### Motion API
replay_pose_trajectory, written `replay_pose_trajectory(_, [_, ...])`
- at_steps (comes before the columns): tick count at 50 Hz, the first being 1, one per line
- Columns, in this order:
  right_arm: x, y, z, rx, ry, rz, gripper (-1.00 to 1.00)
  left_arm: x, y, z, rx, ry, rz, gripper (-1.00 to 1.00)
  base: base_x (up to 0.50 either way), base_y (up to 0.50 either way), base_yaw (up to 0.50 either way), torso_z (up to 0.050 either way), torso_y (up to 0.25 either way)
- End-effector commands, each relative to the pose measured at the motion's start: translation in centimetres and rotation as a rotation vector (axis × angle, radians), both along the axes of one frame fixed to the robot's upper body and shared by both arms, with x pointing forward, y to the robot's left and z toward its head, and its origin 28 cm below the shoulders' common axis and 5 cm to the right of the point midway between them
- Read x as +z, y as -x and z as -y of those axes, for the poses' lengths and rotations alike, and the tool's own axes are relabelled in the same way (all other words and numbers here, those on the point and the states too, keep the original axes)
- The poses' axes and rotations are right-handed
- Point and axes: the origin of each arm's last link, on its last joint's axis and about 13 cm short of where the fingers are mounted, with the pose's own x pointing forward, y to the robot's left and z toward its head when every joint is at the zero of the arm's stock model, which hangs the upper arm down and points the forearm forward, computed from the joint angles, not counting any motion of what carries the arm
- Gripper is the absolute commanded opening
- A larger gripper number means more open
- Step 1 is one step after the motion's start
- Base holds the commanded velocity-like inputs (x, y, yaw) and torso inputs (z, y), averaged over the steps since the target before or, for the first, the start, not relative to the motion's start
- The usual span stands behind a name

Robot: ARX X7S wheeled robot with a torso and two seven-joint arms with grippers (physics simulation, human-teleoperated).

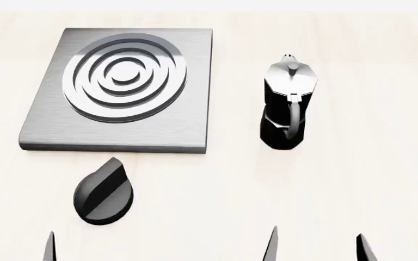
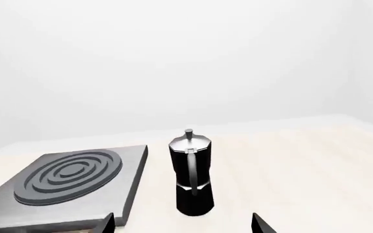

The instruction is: Turn on the stove.

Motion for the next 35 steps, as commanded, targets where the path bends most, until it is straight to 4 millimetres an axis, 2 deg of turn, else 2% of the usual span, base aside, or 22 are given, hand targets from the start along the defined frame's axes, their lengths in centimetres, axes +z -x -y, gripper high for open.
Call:
replay_pose_trajectory(1, [-0.6,1.5,0.0,-0.02,-0.018,-0.014,1.0,-0.1,1.8,-0.8,-0.001,0.04,0.002,1.0,0.0,0.0,0.0,0.0,0.0])
replay_pose_trajectory(8, [-0.6,1.6,0.0,-0.029,-0.047,-0.008,1.0,-1.2,2.4,-1.2,0.017,0.079,-0.017,1.0,0.0,0.0,0.0,0.0,0.0])
replay_pose_trajectory(35, [-0.2,1.8,0.4,-0.047,-0.051,0.003,1.0,-0.7,2.3,-1.3,0.016,0.081,0.0,1.0,0.0,0.0,0.0,0.0,0.0])
